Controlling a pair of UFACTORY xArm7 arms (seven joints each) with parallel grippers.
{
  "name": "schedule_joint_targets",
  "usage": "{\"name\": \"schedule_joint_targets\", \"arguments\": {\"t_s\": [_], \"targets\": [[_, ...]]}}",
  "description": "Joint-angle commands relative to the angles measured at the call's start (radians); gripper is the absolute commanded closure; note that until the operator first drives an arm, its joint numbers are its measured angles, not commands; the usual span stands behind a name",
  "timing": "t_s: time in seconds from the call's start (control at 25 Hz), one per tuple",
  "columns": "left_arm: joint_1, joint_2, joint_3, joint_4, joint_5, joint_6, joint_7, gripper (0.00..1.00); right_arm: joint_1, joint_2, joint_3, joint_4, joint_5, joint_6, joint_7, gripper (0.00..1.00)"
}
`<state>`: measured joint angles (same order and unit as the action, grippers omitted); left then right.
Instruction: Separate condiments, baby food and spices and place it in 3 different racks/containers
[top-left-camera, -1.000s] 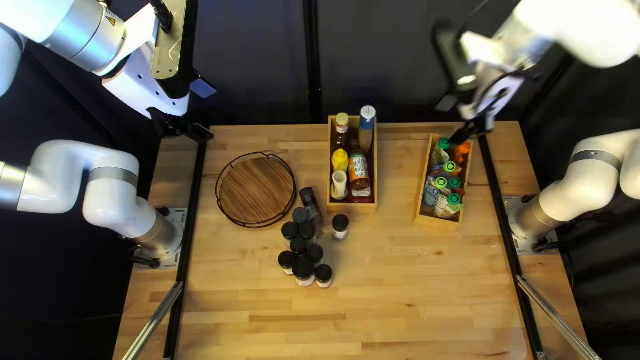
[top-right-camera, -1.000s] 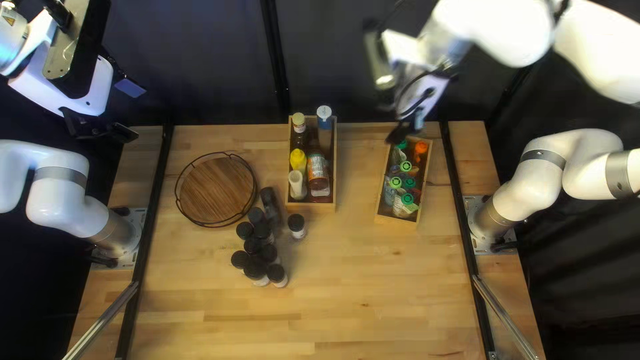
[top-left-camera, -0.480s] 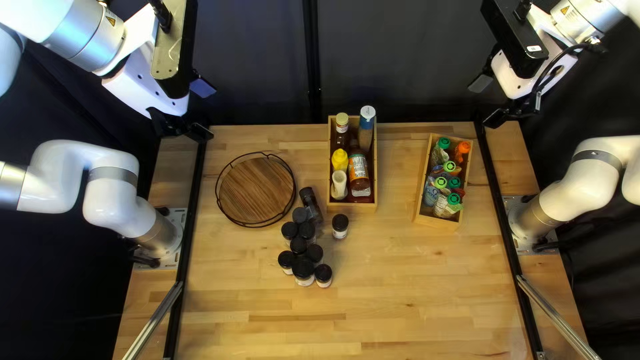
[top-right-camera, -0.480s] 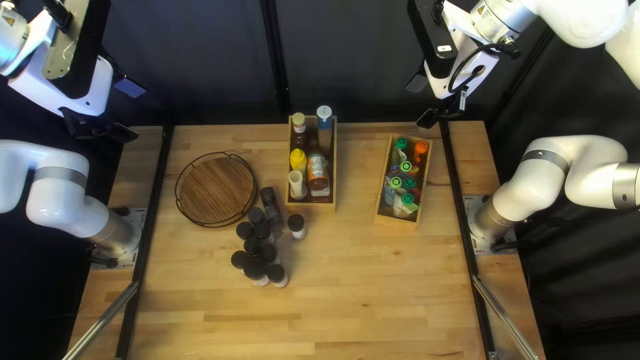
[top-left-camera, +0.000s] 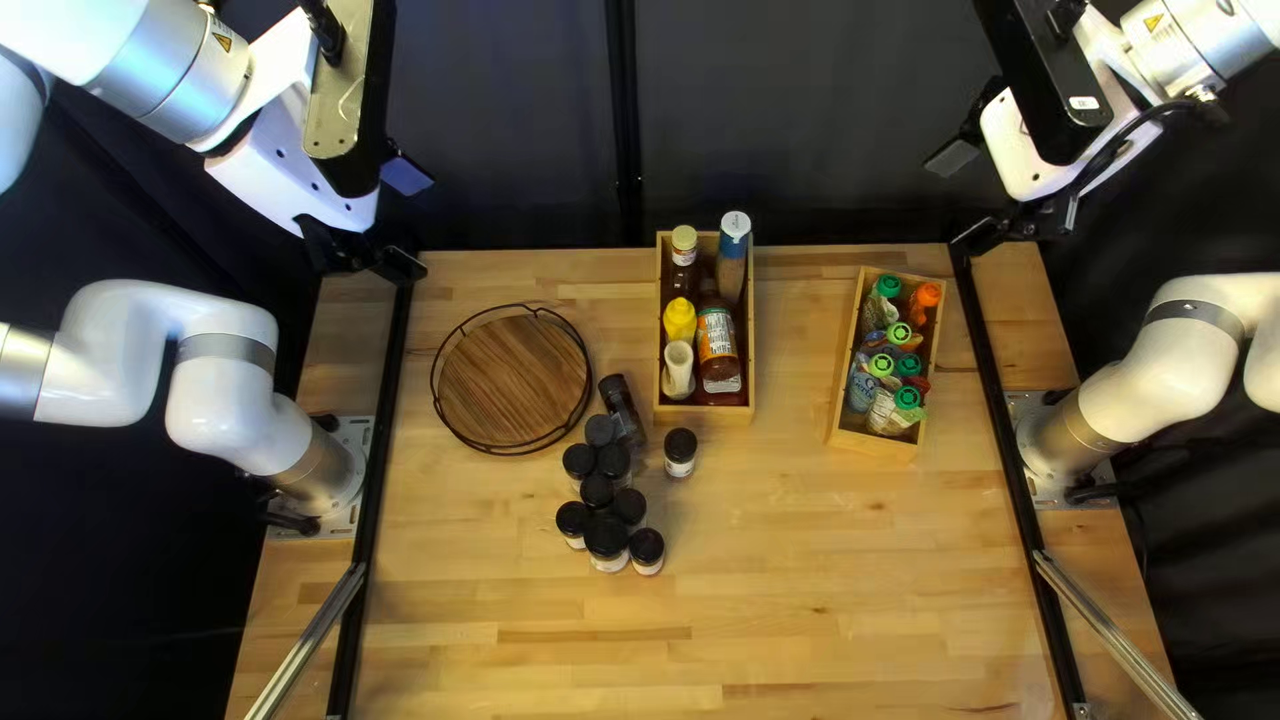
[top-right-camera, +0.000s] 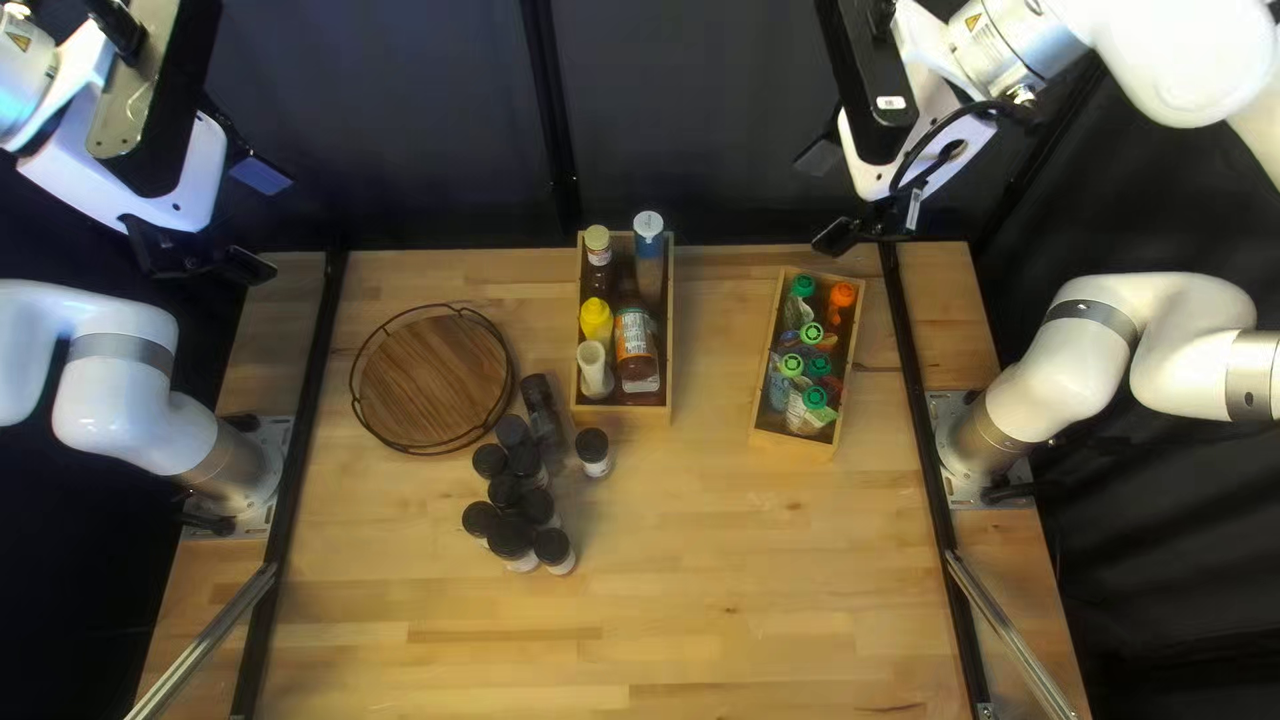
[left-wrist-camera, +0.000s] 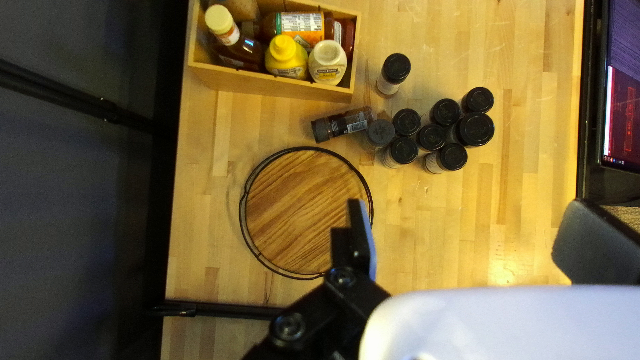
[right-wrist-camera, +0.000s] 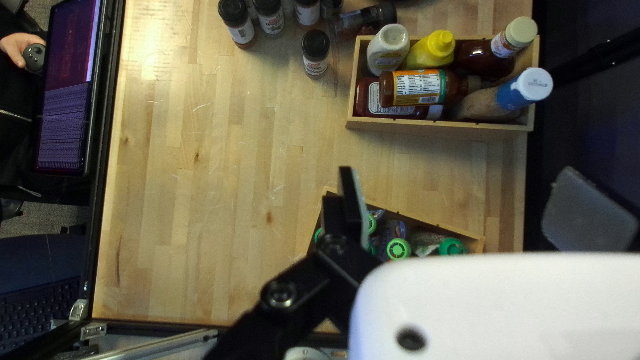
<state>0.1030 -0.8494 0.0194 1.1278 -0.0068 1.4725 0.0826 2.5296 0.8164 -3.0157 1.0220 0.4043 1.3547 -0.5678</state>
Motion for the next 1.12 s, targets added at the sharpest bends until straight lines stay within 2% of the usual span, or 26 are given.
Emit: {"name": "schedule_joint_targets", "arguments": {"t_s": [0.04,1.12], "targets": [[0.0,0.0,0.0,0.0,0.0,0.0,0.0,0.0,0.0,0.0,0.0,0.0,0.0,0.0,0.0,0.0],[-0.005,0.024,0.006,0.002,-0.019,-0.015,-0.008,0.0,0.0,0.0,0.0,0.0,0.0,0.0,0.0,0.0]]}}
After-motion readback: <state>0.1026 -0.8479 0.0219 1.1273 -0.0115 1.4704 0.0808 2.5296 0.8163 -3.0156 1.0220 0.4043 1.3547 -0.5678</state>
